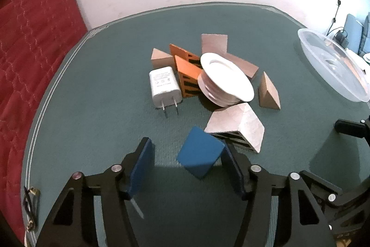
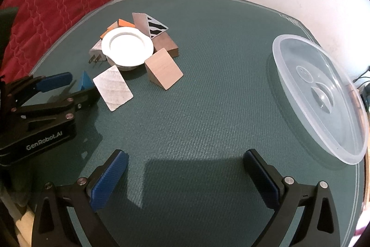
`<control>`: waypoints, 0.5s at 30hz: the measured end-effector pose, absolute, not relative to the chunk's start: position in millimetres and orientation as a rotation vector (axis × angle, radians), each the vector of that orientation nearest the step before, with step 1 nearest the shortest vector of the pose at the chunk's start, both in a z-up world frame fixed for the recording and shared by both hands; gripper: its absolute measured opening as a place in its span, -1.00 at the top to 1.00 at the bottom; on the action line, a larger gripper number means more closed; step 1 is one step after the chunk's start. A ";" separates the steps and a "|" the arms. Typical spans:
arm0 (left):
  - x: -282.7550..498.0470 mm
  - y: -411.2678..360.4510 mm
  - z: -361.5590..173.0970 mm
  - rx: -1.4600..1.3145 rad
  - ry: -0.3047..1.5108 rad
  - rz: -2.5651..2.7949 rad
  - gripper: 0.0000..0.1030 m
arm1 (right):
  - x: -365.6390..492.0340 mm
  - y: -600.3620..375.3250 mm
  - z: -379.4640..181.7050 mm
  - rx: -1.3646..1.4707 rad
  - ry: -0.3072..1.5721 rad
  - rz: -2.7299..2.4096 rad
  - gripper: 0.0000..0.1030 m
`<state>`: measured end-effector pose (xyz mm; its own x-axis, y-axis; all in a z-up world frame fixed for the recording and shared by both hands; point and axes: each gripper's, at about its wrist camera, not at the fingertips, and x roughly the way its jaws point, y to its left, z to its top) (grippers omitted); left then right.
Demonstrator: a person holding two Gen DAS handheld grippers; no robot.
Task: Organize rigid objects
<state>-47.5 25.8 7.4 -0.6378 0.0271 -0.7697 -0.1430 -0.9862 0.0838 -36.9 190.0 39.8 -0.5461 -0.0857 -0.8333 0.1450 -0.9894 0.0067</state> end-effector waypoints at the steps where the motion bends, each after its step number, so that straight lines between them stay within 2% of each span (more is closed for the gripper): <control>1: -49.7 24.4 7.1 -1.284 0.206 2.745 -0.08 | -36.8 191.1 39.8 1.423 0.095 -2.650 -1.00; 6: -52.1 23.2 7.5 -1.251 0.210 2.721 0.30 | -38.0 193.0 40.4 1.423 0.097 -2.648 -1.00; 9: -37.7 32.6 9.1 -1.214 0.227 2.720 0.30 | -38.3 192.0 40.8 1.423 0.096 -2.648 -1.00; 15: -29.5 28.4 21.7 -1.155 0.138 2.773 0.30 | -39.6 191.2 41.7 1.430 0.092 -2.644 -0.99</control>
